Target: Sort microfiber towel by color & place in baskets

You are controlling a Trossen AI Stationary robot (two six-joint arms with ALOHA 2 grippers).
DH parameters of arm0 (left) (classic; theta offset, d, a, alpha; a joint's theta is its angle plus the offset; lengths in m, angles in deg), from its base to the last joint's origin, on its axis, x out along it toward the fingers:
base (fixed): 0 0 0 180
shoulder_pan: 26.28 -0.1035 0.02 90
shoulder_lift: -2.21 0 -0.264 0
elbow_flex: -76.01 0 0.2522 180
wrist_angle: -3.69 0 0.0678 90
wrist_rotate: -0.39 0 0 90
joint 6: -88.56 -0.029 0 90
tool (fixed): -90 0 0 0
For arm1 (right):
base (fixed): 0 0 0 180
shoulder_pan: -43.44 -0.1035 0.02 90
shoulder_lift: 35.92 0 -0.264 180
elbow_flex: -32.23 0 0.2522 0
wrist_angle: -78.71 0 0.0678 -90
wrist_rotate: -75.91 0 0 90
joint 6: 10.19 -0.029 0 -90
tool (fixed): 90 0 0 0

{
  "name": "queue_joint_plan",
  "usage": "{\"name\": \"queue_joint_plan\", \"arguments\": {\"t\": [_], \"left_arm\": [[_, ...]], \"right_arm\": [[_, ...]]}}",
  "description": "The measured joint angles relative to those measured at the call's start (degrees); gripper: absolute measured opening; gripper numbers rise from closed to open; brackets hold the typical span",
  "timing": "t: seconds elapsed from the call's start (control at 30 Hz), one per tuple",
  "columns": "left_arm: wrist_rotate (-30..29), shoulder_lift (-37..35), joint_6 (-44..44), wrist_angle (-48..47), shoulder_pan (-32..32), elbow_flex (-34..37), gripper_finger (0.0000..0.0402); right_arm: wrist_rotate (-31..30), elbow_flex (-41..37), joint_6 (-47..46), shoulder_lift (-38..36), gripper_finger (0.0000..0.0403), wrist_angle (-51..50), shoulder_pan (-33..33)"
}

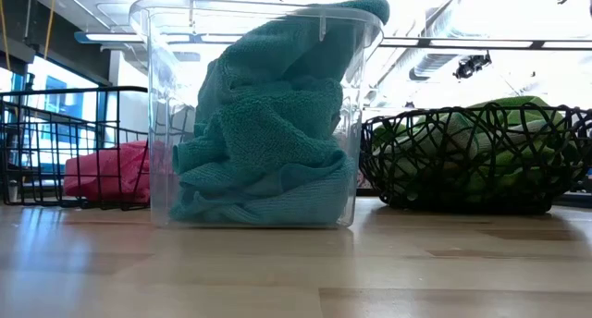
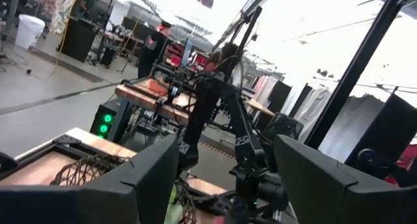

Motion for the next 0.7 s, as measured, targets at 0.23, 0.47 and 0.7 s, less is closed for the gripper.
{"name": "queue_joint_plan", "arguments": {"t": [0.23, 0.47, 0.7], "left_arm": [[-0.1, 0.0, 0.0, 1.1, 0.0, 0.0, 0.0241], [-1.9, 0.0, 0.0, 1.2, 0.0, 0.0, 0.0241], [-2.0, 0.0, 0.0, 1.2, 0.0, 0.0, 0.0241]], "right_arm": [[-8.1, 6.2, 15.6, -8.7, 0.0002, 2.8, 3.0], [-17.4, 12.0, 31.6, -15.0, 0.0001, 2.5, 12.1], [-19.2, 20.8, 50.5, -17.4, 0.0, 2.6, 22.4]]}}
